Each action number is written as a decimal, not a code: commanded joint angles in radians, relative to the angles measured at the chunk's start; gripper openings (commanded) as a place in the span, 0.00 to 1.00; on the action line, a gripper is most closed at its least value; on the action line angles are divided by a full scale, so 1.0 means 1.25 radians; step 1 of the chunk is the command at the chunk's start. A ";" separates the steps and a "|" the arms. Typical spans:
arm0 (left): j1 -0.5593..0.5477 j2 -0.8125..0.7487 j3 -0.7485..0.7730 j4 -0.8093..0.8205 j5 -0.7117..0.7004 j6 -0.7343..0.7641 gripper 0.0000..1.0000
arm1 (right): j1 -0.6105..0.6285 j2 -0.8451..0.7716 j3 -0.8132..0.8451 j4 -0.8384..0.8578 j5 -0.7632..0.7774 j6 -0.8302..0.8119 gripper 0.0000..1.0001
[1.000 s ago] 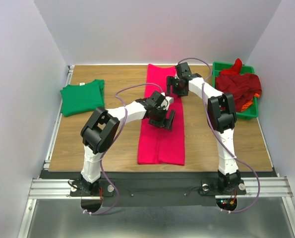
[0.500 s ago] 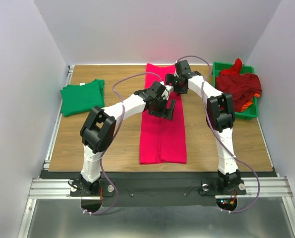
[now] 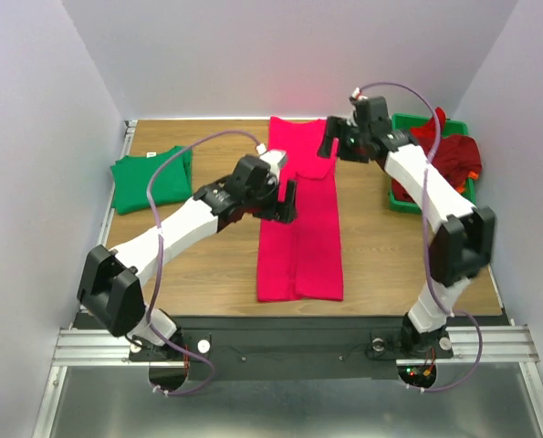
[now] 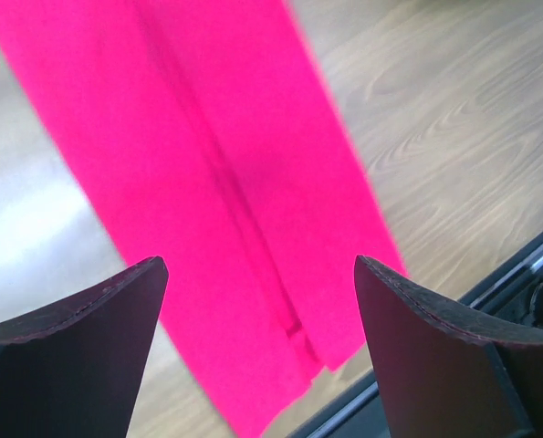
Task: Fold and stack the t-shirts
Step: Fold the tshirt
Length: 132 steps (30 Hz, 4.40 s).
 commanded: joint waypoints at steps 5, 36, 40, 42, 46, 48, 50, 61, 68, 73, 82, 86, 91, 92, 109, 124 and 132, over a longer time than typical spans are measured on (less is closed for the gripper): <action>0.002 -0.157 -0.271 0.048 -0.026 -0.203 0.93 | 0.055 -0.291 -0.470 -0.027 -0.006 0.120 0.86; -0.202 -0.391 -0.621 0.058 -0.149 -0.647 0.87 | 0.321 -0.570 -0.937 -0.024 0.139 0.493 0.61; -0.203 -0.391 -0.623 0.053 -0.147 -0.647 0.87 | 0.325 -0.548 -0.948 -0.012 0.143 0.493 0.54; -0.205 -0.393 -0.623 0.050 -0.147 -0.648 0.87 | 0.325 -0.544 -0.954 -0.005 0.145 0.497 0.54; -0.207 -0.391 -0.629 0.037 -0.154 -0.654 0.86 | 0.339 -0.537 -0.953 0.005 0.139 0.503 0.51; -0.207 -0.389 -0.630 0.031 -0.161 -0.656 0.86 | 0.345 -0.529 -0.952 0.008 0.141 0.507 0.50; -0.207 -0.384 -0.632 0.023 -0.168 -0.659 0.83 | 0.351 -0.517 -0.953 0.010 0.141 0.507 0.47; -0.214 -0.298 -0.619 0.005 -0.187 -0.631 0.75 | 0.370 -0.497 -0.972 0.010 0.137 0.513 0.25; -0.238 -0.244 -0.592 -0.004 -0.208 -0.627 0.63 | 0.370 -0.500 -0.968 0.010 0.134 0.511 0.25; -0.242 -0.248 -0.592 0.001 -0.216 -0.634 0.58 | 0.370 -0.506 -0.972 0.009 0.132 0.508 0.25; -0.252 -0.213 -0.571 0.015 -0.206 -0.620 0.36 | 0.371 -0.510 -0.966 0.008 0.130 0.502 0.24; -0.253 -0.216 -0.575 0.031 -0.203 -0.617 0.35 | 0.370 -0.509 -0.963 0.008 0.133 0.500 0.24; -0.254 -0.202 -0.571 0.045 -0.188 -0.609 0.22 | 0.371 -0.497 -0.951 0.007 0.137 0.487 0.24; -0.254 -0.198 -0.569 0.047 -0.186 -0.606 0.16 | 0.370 -0.493 -0.942 0.007 0.137 0.486 0.24; -0.218 -0.169 -0.348 -0.037 -0.170 -0.526 0.00 | 0.371 -0.506 -0.745 -0.105 0.205 0.453 0.00; -0.033 0.004 -0.179 -0.018 -0.073 -0.344 0.00 | 0.248 -0.296 -0.508 -0.110 0.272 0.278 0.00; 0.056 0.173 0.017 -0.037 -0.043 -0.249 0.00 | 0.145 -0.110 -0.340 -0.086 0.242 0.176 0.00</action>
